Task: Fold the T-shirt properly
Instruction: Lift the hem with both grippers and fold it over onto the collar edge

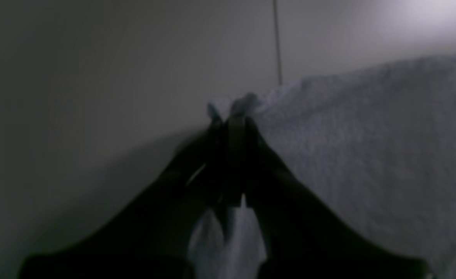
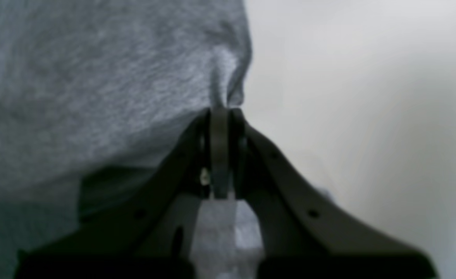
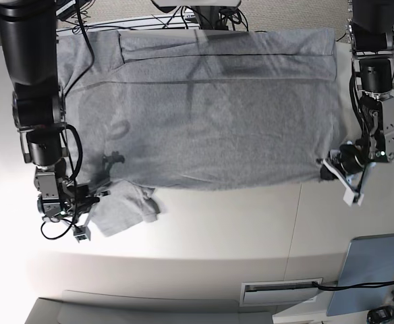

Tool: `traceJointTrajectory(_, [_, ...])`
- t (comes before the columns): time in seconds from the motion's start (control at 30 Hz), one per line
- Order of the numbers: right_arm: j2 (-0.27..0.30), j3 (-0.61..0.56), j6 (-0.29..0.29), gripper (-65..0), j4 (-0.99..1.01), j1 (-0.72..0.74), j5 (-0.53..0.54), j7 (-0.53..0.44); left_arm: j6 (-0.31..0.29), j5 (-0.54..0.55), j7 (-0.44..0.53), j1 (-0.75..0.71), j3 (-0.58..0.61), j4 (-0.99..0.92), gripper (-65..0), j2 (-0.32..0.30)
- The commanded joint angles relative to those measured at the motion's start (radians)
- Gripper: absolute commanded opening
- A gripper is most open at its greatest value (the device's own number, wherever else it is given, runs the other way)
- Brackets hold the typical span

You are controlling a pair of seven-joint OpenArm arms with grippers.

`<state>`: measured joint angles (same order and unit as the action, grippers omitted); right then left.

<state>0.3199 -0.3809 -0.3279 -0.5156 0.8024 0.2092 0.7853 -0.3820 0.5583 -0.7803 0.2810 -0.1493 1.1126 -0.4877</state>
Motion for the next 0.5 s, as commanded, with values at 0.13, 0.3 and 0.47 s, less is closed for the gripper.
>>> traceJointTrajectory(0.13, [0.101, 0.004, 0.063, -65.0, -0.299, -0.075, 0.089, 0.049, 0.004, 0.011, -0.024, -0.047, -0.019, 0.191, -65.0, -0.025])
traceJointTrajectory(0.3, [0.161, 0.06, 0.082, -65.0, -0.653, -0.249, -0.013, 0.132, 0.027, 0.012, -0.024, -0.127, -0.076, 0.285, -65.0, -0.015])
traceJointTrajectory(0.47, [0.174, 0.216, 0.085, -65.0, -0.946, -0.451, -0.027, 0.193, -0.012, 0.082, -0.048, -0.221, -0.186, 0.344, -65.0, -0.014])
